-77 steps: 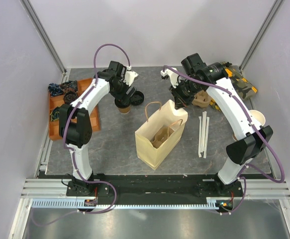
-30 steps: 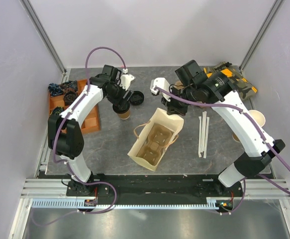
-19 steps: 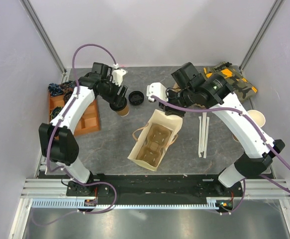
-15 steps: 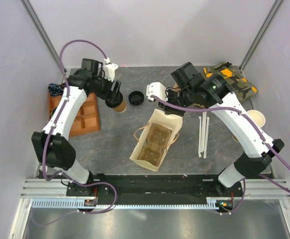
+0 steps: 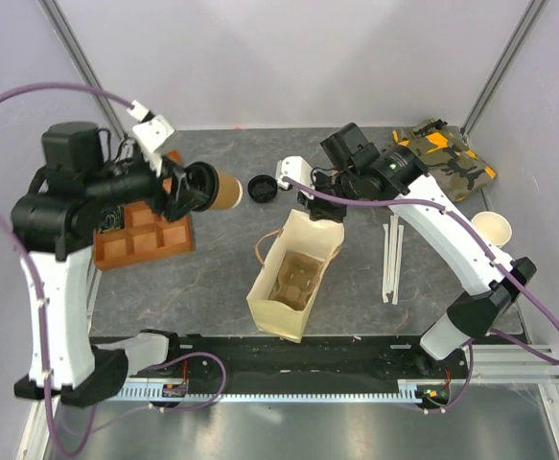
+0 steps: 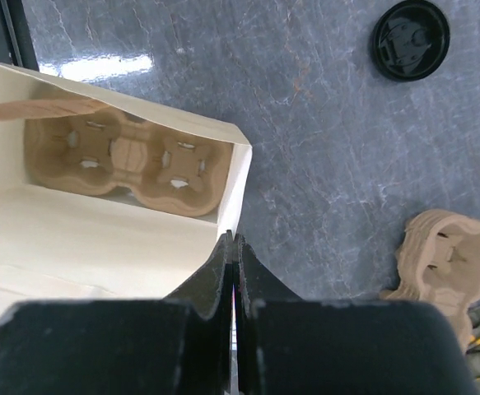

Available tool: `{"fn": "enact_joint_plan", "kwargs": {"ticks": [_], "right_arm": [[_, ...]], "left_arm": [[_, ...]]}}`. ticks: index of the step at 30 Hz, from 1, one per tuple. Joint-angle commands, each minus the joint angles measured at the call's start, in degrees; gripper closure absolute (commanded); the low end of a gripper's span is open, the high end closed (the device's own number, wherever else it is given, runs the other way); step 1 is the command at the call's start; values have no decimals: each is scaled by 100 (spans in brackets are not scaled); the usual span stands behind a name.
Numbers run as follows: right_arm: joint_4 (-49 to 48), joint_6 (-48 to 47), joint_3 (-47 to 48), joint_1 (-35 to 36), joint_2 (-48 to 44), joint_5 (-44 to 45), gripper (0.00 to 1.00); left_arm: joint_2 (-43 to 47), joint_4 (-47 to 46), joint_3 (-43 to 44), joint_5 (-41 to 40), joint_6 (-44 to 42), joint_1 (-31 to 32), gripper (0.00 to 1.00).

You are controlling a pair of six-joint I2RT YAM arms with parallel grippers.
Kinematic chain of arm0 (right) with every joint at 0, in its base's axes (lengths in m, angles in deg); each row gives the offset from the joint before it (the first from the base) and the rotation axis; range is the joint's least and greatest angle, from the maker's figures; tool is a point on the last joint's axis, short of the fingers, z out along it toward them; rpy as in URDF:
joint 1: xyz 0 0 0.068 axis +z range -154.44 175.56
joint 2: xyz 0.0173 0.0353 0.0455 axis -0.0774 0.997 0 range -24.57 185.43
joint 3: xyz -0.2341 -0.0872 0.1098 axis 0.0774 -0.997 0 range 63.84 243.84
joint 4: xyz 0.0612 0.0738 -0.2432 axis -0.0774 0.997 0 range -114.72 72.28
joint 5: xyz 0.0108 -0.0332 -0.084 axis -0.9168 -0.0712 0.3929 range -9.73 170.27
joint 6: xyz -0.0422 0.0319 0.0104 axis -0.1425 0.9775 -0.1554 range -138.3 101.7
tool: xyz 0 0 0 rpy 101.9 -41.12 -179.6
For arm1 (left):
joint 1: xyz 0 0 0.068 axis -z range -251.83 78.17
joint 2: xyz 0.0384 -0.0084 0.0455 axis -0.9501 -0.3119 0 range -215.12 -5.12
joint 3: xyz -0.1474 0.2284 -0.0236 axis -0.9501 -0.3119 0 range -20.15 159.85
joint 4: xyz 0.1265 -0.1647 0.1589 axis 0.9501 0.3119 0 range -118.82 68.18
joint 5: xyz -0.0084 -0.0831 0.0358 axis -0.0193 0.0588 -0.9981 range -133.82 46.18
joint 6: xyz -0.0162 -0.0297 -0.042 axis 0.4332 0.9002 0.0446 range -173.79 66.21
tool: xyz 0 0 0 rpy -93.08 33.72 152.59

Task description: Pack the takeout coffee

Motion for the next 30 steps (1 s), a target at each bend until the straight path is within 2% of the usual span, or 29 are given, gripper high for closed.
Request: {"fn": "enact_joint_plan", "kwargs": {"ticks": [1, 5, 11, 13, 14, 16, 17, 22, 23, 26, 30], "right_arm": [[-616, 198, -186, -252, -151, -546, 100], [-599, 182, -45, -314, -28, -978, 100], [-354, 181, 419, -314, 324, -1084, 100], [-222, 190, 639, -314, 507, -1119, 100], [-91, 190, 841, -305, 561, -1154, 100], [-11, 199, 991, -296, 649, -1119, 100], [42, 208, 1079, -287, 667, -1093, 100], [183, 313, 1220, -173, 693, -961, 100], [200, 331, 1238, -121, 685, -961, 100], [209, 471, 1264, 20, 676, -733, 100], [262, 603, 1221, 55, 720, -575, 100]], "left_arm": [[442, 1074, 206, 842, -926, 18, 73], [697, 1541, 392, 1220, -1383, 80, 72], [610, 1401, 496, 1607, -1455, 317, 72], [453, 1252, 750, 1537, -1340, 650, 72], [391, 1120, 839, 1311, -1296, 834, 72], [285, 1014, 954, 950, -1199, 1598, 72], [250, 918, 937, 522, -1225, 2166, 72], [56, 592, 796, -333, -1349, 3190, 74], [-5, 513, 761, -735, -1436, 3487, 75], [12, 267, 594, -1475, -1821, 3989, 76], [-31, 230, 978, -1513, -2087, 4088, 76]]}}
